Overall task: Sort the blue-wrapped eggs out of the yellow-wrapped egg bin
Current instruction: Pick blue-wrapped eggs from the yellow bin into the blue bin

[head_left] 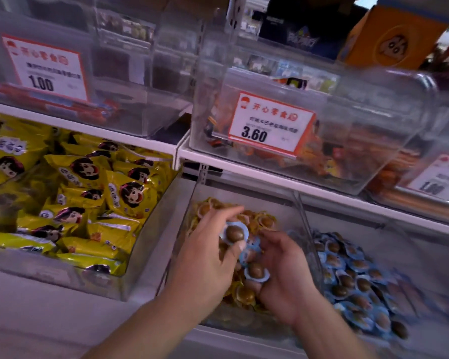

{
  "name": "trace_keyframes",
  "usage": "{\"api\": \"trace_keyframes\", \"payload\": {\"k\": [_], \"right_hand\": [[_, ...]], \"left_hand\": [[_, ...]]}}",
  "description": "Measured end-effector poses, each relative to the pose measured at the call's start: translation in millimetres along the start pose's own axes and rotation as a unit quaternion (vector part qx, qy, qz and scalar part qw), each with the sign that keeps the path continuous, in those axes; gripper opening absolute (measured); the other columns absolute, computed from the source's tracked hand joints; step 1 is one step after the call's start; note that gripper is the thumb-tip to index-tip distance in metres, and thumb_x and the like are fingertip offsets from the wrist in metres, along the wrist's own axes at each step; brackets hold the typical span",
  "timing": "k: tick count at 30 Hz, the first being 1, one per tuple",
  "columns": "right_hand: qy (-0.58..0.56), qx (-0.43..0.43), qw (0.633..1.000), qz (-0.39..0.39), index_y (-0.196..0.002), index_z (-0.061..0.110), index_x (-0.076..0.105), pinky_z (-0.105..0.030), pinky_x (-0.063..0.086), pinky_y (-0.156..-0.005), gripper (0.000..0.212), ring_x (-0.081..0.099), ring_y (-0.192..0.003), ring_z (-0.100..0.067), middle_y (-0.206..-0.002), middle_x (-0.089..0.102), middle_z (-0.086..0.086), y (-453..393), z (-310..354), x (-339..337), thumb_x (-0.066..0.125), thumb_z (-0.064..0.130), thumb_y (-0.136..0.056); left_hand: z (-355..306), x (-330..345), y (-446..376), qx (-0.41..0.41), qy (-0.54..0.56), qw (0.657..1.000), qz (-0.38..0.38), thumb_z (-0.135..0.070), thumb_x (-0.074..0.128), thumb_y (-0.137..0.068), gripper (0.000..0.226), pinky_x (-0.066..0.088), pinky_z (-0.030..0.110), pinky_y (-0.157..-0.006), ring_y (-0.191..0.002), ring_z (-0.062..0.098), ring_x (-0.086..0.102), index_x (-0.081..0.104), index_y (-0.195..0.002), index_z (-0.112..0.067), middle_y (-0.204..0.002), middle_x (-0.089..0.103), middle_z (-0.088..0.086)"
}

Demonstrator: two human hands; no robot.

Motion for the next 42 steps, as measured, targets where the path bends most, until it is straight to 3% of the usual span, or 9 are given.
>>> {"api": "trace_keyframes", "payload": {"k": [4, 10, 12, 15, 19, 28, 31, 35, 42], "right_hand": [[0.075, -0.044, 0.996, -0.032, -0.103, 0.020, 0.076, -0.024, 0.038, -0.044, 0.040, 0.059, -0.066, -0.021, -0.090, 0.069, -0.009, 22.2, 9.3, -8.1, 0.059, 0.054, -0.091], [0.049, -0.199, 0.970, -0.133, -0.102, 0.006, 0.069, -0.023, 0.036, -0.035, 0.019, 0.058, -0.056, -0.020, -0.081, 0.054, -0.016, 49.5, 65.5, -75.4, 0.065, 0.024, -0.094], [0.095, -0.238, 0.954, -0.158, -0.099, 0.009, 0.069, -0.023, 0.037, -0.036, 0.014, 0.056, -0.054, -0.021, -0.075, 0.055, -0.016, 60.2, 90.3, -105.6, 0.064, 0.022, -0.095], [0.330, -0.236, 0.885, -0.228, -0.101, 0.018, 0.073, -0.030, 0.053, -0.053, 0.015, 0.065, -0.065, -0.018, -0.078, 0.071, -0.012, 79.5, 121.8, -159.3, 0.069, 0.029, -0.092], [0.605, -0.031, 0.770, -0.198, -0.100, 0.029, 0.078, -0.030, 0.057, -0.083, 0.026, 0.072, -0.093, -0.009, -0.099, 0.078, 0.005, 99.6, 118.4, -231.4, 0.076, 0.044, -0.078], [0.437, -0.310, 0.785, -0.311, -0.075, 0.027, 0.076, -0.035, 0.058, -0.063, 0.028, 0.072, -0.069, -0.017, -0.070, 0.075, 0.004, 88.5, 136.2, -196.8, 0.056, 0.013, -0.088], [0.455, -0.372, 0.768, -0.254, -0.081, 0.032, 0.073, -0.024, 0.052, -0.050, 0.022, 0.068, -0.061, -0.005, -0.071, 0.074, 0.011, 68.1, 116.9, -134.0, 0.055, 0.020, -0.086], [0.567, -0.404, 0.707, -0.122, -0.094, 0.029, 0.074, -0.011, 0.050, -0.069, 0.021, 0.067, -0.082, 0.004, -0.085, 0.072, 0.019, 47.3, 77.9, -44.9, 0.054, 0.035, -0.090], [0.704, -0.252, 0.664, -0.005, -0.114, 0.031, 0.071, -0.022, 0.049, -0.087, 0.026, 0.064, -0.102, -0.008, -0.111, 0.072, 0.011, -12.1, 29.4, 0.5, 0.053, 0.026, -0.095]], "left_hand": [[-14.0, 42.3, 3.9, 0.031, -0.027, 0.999, 0.017, -0.032, 0.068, -0.088, 0.043, 0.037, 0.019, -0.105, -0.122, 0.002, 0.050, 0.061, -0.131, -0.032, -0.126, 0.053, -0.029], [-15.3, 85.4, 13.8, 0.026, 0.008, 0.984, 0.174, -0.075, 0.032, -0.093, 0.064, 0.010, -0.002, -0.105, -0.139, -0.022, 0.011, 0.010, -0.150, -0.058, -0.150, 0.009, -0.049], [-11.1, 84.4, 6.9, 0.050, -0.034, 0.982, 0.176, -0.066, 0.037, -0.096, 0.052, 0.017, 0.004, -0.109, -0.138, -0.020, 0.020, 0.032, -0.147, -0.053, -0.149, 0.025, -0.043], [15.5, 77.5, -10.4, 0.040, -0.085, 0.981, 0.171, -0.052, 0.042, -0.097, 0.031, 0.043, 0.022, -0.100, -0.117, -0.007, 0.053, 0.065, -0.116, -0.042, -0.121, 0.057, -0.031], [75.3, 67.7, -17.4, -0.076, -0.149, 0.963, 0.210, -0.060, 0.043, -0.085, 0.023, 0.050, 0.025, -0.083, -0.097, -0.001, 0.064, 0.062, -0.096, -0.054, -0.109, 0.066, -0.024], [104.4, 62.5, -4.2, -0.111, -0.316, 0.872, 0.357, -0.020, 0.068, -0.086, 0.055, 0.037, 0.013, -0.100, -0.129, 0.012, 0.051, 0.055, -0.137, -0.037, -0.143, 0.052, -0.008], [98.3, 59.7, -2.0, -0.165, -0.251, 0.893, 0.334, -0.008, 0.069, -0.086, 0.051, 0.033, -0.006, -0.080, -0.115, 0.004, 0.058, 0.062, -0.131, -0.030, -0.130, 0.061, -0.010], [82.7, 48.7, -5.6, -0.172, -0.219, 0.933, 0.228, -0.013, 0.061, -0.093, 0.028, 0.049, 0.023, -0.092, -0.112, 0.016, 0.064, 0.071, -0.116, -0.026, -0.119, 0.070, -0.004], [18.3, -24.3, -15.1, 0.104, -0.219, 0.969, -0.037, -0.018, 0.062, -0.091, 0.018, 0.041, 0.011, -0.077, -0.079, -0.003, 0.054, 0.074, -0.101, -0.027, -0.090, 0.062, -0.015]]}}
Point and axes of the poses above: each hand's wrist, its own y-axis away from the middle knuckle, its own x-axis out of the palm, z = x × y, the point moved 6 cm from there along -y, towards the middle knuckle
